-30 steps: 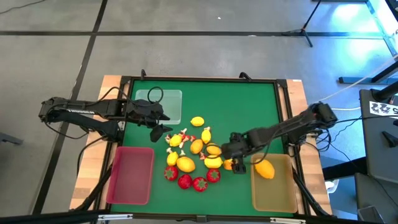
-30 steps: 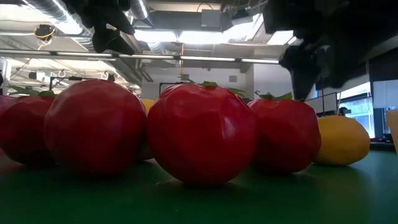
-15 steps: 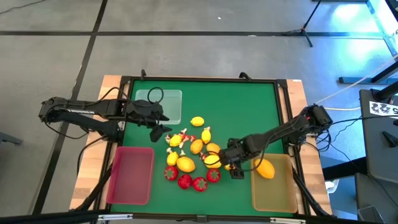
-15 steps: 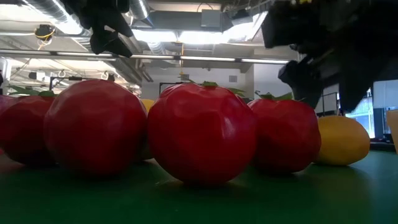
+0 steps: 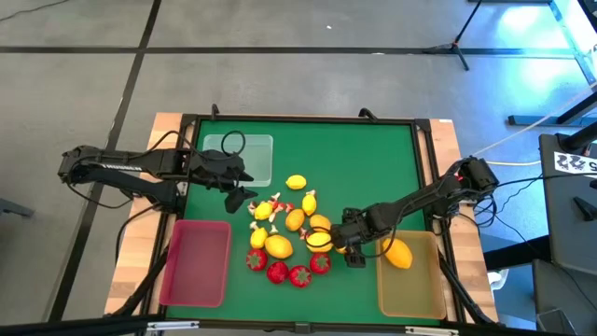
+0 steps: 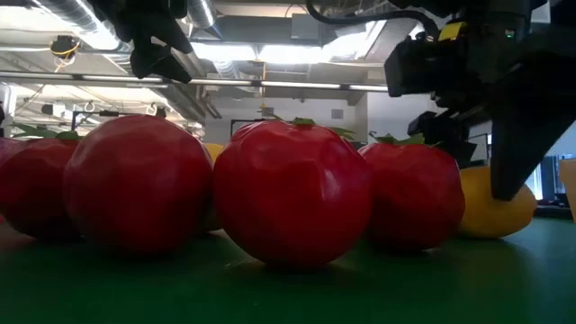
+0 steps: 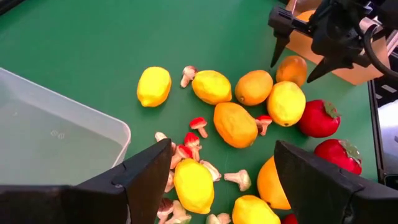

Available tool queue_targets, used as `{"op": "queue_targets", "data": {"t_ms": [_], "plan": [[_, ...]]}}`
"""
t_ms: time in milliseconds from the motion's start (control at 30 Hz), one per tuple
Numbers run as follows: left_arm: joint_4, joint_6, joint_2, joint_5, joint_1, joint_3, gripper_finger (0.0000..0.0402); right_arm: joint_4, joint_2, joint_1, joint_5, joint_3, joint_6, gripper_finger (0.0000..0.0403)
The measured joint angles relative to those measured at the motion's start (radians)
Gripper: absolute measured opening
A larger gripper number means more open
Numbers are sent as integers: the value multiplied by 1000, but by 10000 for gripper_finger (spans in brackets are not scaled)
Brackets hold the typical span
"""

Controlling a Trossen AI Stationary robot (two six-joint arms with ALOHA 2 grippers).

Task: Sort produce into baskets
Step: Put the lemon into the orange bin

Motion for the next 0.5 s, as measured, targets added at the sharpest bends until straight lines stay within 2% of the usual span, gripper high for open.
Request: {"op": "queue_targets", "data": {"t_ms": [300, 500], "plan": [[4, -2, 0, 0, 0, 0, 279, 44, 96, 1, -13, 3, -1, 385], [3, -3, 0, 0, 0, 0, 279, 39, 100, 3, 44, 5, 10, 368]]}}
